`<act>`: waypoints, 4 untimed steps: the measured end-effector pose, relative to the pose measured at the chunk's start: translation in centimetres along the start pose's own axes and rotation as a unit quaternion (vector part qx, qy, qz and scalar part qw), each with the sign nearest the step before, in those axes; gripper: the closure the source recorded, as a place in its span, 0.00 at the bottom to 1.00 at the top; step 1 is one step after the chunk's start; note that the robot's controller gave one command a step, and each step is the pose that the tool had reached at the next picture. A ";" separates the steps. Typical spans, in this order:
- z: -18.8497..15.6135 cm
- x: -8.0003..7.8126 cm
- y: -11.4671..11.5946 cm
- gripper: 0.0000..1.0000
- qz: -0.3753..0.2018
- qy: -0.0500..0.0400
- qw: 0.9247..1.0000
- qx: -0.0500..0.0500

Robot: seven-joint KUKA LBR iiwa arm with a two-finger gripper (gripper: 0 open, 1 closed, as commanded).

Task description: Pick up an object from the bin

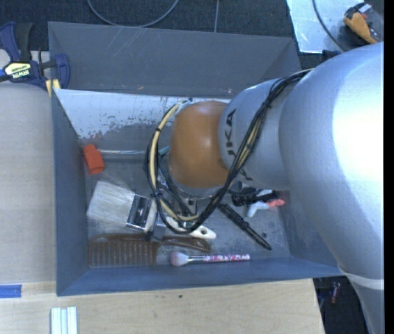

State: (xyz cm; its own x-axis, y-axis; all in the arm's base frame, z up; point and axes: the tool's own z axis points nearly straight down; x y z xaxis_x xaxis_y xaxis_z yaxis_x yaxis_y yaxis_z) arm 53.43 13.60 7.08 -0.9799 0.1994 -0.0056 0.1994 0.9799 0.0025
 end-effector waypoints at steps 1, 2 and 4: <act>0.0 -1.0 -0.7 0.00 0.019 -0.004 1.000 -0.002; -0.1 -0.4 -0.3 1.00 0.005 -0.003 1.000 0.000; -2.6 -0.2 -0.5 1.00 0.005 0.001 1.000 0.002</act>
Offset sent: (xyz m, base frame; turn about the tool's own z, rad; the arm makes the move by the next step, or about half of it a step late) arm 0.0012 -0.0013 -0.0001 0.0057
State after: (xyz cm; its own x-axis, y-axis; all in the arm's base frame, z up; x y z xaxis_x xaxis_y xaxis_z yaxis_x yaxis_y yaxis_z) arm 53.48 13.13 9.71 -0.9778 0.2095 -0.0039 0.2095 0.9778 -0.0012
